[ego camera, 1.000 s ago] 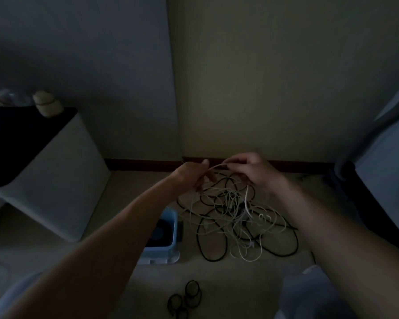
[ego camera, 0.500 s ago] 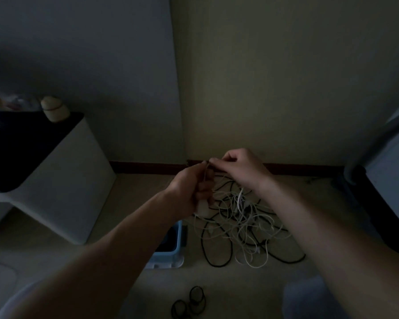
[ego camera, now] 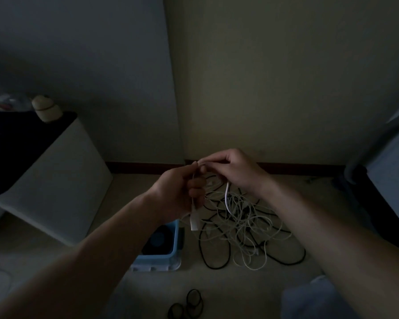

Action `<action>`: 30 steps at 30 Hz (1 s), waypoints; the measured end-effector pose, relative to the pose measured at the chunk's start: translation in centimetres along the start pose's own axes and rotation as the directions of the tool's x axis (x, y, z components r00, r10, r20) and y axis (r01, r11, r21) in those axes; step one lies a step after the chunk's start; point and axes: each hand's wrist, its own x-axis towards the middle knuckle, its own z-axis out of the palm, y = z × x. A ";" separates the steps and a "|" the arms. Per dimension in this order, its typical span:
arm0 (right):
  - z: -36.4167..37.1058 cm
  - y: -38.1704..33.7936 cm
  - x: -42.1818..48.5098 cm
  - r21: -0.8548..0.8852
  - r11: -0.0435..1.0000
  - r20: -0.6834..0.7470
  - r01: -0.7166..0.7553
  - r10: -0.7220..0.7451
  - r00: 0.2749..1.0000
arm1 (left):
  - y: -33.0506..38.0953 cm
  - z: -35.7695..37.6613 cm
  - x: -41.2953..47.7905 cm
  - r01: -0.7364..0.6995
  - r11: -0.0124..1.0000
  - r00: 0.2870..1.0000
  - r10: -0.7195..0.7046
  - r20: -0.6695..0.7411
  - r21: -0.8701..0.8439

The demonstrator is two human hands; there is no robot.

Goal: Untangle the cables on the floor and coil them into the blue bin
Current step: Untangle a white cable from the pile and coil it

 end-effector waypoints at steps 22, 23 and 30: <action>4.4 0.4 -1.8 -0.589 0.808 0.124 0.007 0.081 0.989 | 3.3 -1.7 -1.6 -0.444 0.873 0.879 0.379 -0.290 -0.203; 4.4 0.0 -2.2 -0.594 0.802 0.155 0.066 0.033 0.987 | 3.4 -1.8 -1.6 -0.446 0.868 0.878 0.377 -0.294 -0.219; 4.3 -1.0 -3.0 -0.518 0.852 0.134 0.080 -0.011 0.991 | 2.5 -1.8 -0.8 -0.354 0.919 0.878 0.390 -0.276 0.173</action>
